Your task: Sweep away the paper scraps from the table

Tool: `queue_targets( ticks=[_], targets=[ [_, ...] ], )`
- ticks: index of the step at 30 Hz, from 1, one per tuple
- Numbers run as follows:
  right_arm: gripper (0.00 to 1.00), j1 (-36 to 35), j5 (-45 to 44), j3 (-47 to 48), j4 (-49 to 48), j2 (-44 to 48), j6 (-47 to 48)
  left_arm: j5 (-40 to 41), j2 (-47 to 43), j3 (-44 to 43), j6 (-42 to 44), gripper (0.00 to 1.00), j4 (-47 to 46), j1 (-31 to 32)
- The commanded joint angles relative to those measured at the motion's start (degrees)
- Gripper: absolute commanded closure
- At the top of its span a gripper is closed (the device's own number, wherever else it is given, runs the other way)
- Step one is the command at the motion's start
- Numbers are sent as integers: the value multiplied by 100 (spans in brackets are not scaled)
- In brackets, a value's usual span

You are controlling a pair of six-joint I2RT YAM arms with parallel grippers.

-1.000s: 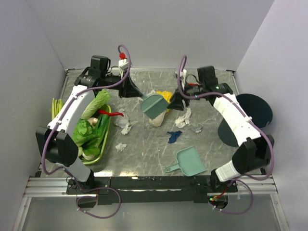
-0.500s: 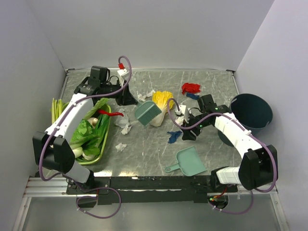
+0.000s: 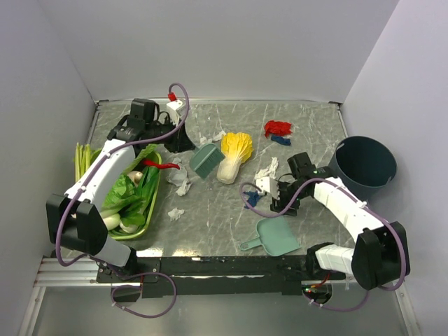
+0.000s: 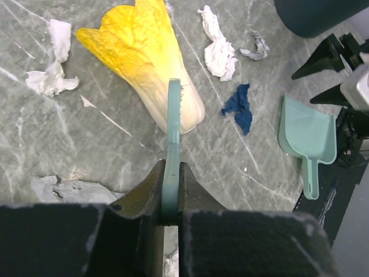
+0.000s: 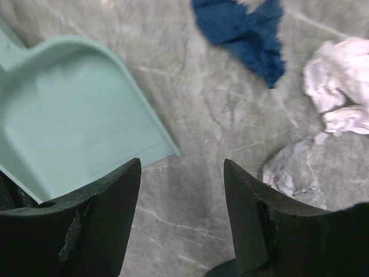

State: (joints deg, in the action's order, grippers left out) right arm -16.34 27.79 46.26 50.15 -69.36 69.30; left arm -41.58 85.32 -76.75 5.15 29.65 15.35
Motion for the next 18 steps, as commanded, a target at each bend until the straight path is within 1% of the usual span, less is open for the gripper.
queue_targets(
  ticks=[1, 7, 8, 12, 15, 18],
  targets=[
    [33, -168, -221, -161, -356, 2, 576, 107, -112, -279, 48, 99, -170, -41],
    [35, -528, -432, -214, -839, -569, 1094, 142, -77, -375, 65, 99, -197, -103],
    [35, -589, -485, -188, -866, -778, 1208, 176, -77, -393, 83, 99, -179, -103],
    [37, -897, -459, 242, -779, -1342, 1376, 256, -77, -490, 188, 99, -100, -120],
    [37, -1090, -407, 576, -963, -1571, 1166, 300, -94, -516, 224, 99, -100, -129],
    [37, -1108, -266, 1016, -727, -1703, 998, 317, -121, -516, 250, 99, -82, -129]
  ],
)
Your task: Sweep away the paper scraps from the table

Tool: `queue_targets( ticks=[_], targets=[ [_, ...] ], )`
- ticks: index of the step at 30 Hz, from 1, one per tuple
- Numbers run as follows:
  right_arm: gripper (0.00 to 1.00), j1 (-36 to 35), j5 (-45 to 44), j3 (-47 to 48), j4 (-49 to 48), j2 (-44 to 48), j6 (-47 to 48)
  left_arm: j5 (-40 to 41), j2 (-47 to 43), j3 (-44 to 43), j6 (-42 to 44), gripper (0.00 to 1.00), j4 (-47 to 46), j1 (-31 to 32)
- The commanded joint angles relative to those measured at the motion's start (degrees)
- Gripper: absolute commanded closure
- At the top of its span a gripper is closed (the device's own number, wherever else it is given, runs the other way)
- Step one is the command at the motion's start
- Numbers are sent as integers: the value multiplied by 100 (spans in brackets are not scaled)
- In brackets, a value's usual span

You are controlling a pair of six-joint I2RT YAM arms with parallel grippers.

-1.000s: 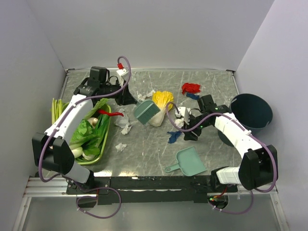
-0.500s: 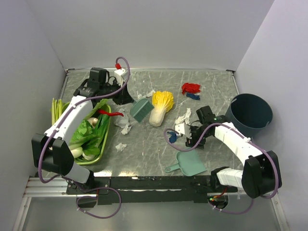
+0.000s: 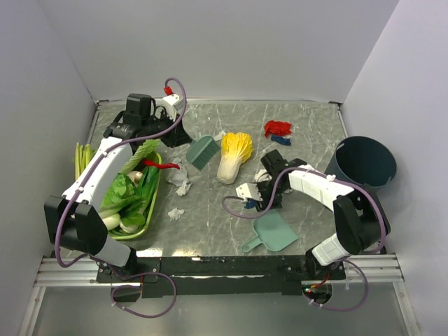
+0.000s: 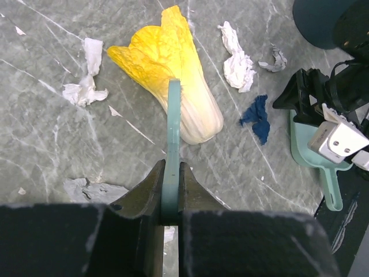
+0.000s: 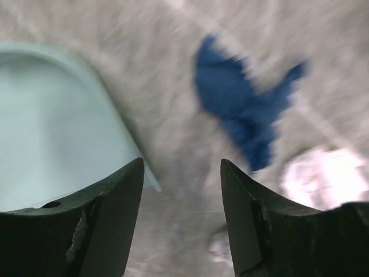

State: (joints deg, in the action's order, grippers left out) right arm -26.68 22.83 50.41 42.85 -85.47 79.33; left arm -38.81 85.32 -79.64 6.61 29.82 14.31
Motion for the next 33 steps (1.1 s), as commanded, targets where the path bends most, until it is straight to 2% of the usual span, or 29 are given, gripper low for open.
queue_targets(
  ticks=[1, 10, 14, 16, 20, 24, 30, 33],
  targets=[
    [38, -66, 231, 697, 56, -92, -31, 40, -112, -228, 103, 99, -91, -33],
    [38, -31, 91, -224, 566, 1031, 433, 14, -68, -193, 130, 99, -126, -77],
    [40, -31, -111, -550, 584, 1129, 610, -4, -24, -254, 147, 99, -100, -95],
    [42, -31, -130, -568, 532, 972, 540, -30, -15, -280, 165, 99, -91, -95],
    [55, -48, -95, -270, 496, 480, 355, 5, -50, -272, 209, 99, -91, -103],
    [64, -223, -24, 108, 233, 93, 259, 31, -121, -219, 270, 99, -56, -103],
    [68, -1023, 81, 679, -222, -453, -127, 22, -226, -140, 270, 99, -56, -112],
    [63, -1349, 204, 785, -592, -400, -312, 31, -270, -122, 270, 99, -38, -112]
  ],
)
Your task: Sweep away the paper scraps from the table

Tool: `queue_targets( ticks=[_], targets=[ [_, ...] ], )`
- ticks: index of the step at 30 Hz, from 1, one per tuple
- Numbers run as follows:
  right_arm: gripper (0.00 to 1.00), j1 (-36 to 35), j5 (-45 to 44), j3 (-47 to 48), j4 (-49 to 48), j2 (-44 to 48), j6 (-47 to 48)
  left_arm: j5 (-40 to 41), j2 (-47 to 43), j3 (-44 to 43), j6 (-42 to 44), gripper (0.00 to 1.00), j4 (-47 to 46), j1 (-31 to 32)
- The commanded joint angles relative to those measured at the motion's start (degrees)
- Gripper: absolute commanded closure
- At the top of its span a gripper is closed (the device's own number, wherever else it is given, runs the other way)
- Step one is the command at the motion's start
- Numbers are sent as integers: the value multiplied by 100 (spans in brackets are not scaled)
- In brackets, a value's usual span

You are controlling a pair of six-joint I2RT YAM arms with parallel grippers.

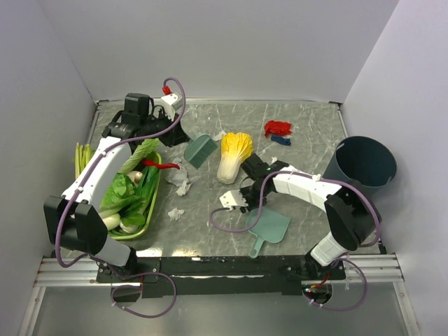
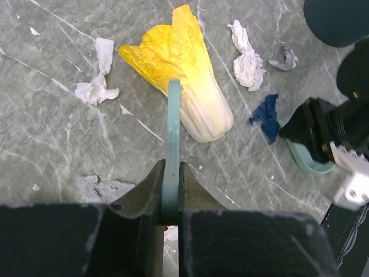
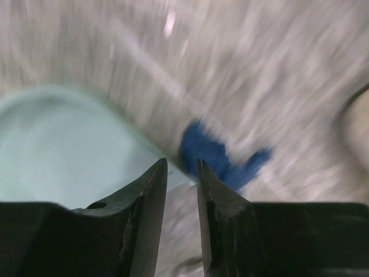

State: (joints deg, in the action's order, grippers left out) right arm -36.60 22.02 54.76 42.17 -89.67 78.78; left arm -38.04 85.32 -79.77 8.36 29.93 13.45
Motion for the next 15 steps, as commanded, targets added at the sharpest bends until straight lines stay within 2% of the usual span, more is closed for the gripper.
queue_targets(
  ticks=[1, 5, 9, 12, 15],
  targets=[
    [62, -391, 303, 360, -552, 37, -406, -45, -279, -101, 96, 99, -40, -27],
    [55, -296, 268, 211, -456, 265, -855, -19, -323, -100, 148, 99, 13, -27],
    [52, 47, 373, -341, -175, 1343, -1084, -10, -358, -22, 157, 99, -22, -27],
    [51, 188, 312, -615, 264, 2029, -1146, -36, -332, 22, 148, 99, -66, -27],
    [52, 372, 338, -625, 1116, 2365, -1076, -63, -297, 58, 166, 99, -84, -36]
  ],
)
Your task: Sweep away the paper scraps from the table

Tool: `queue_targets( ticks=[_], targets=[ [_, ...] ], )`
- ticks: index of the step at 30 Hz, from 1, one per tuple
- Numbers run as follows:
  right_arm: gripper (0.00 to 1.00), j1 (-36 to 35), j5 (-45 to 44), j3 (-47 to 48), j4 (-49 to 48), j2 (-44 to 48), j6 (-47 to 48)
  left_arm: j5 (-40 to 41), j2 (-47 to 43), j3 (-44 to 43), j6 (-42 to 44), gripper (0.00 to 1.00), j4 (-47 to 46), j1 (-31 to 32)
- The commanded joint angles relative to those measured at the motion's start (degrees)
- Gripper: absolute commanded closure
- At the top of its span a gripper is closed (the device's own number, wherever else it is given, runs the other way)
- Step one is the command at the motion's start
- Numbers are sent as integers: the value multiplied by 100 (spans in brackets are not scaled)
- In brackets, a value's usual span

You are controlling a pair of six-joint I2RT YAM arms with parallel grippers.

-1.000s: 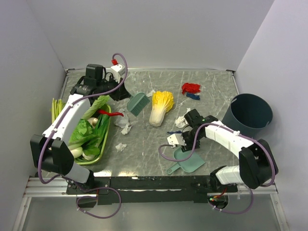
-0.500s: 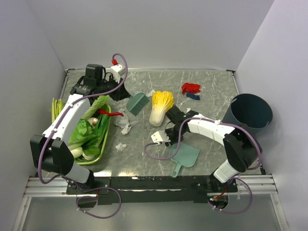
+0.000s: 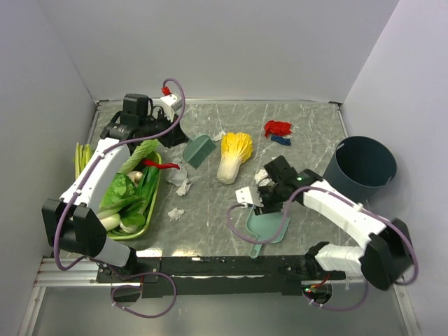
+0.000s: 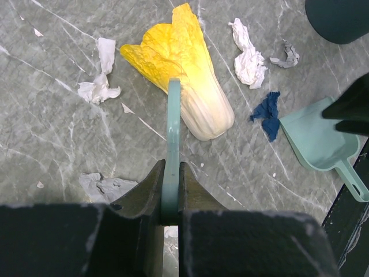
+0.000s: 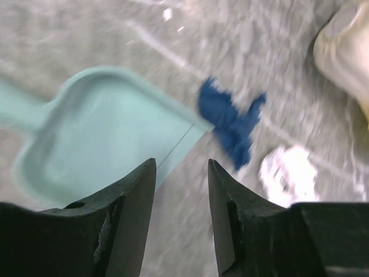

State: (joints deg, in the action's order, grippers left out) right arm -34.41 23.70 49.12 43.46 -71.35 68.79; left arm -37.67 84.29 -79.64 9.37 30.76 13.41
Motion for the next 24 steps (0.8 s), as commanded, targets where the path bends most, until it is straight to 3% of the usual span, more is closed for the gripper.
queue_targets(
  ticks=[1, 5, 6, 9, 15, 24],
  targets=[
    [51, 302, 196, -35, 1206, 578, -85, -118, -150, 45, 74, 99, -150, -40],
    [44, 611, 354, -16, 2365, 955, 693, -179, -88, 10, 92, 99, -150, -40],
    [38, 620, 293, -121, 2508, 1061, 923, -197, -62, -8, 100, 99, -141, -40],
    [34, 603, 39, -718, 2615, 1527, 1513, -249, 52, -69, 101, 99, -167, -40],
    [33, 585, 73, -1168, 2395, 1695, 1927, -241, 114, -87, 144, 99, -202, -40],
    [40, 603, -172, -1028, 1834, 729, 2340, -206, 26, -34, 144, 99, -141, -40]
  ],
)
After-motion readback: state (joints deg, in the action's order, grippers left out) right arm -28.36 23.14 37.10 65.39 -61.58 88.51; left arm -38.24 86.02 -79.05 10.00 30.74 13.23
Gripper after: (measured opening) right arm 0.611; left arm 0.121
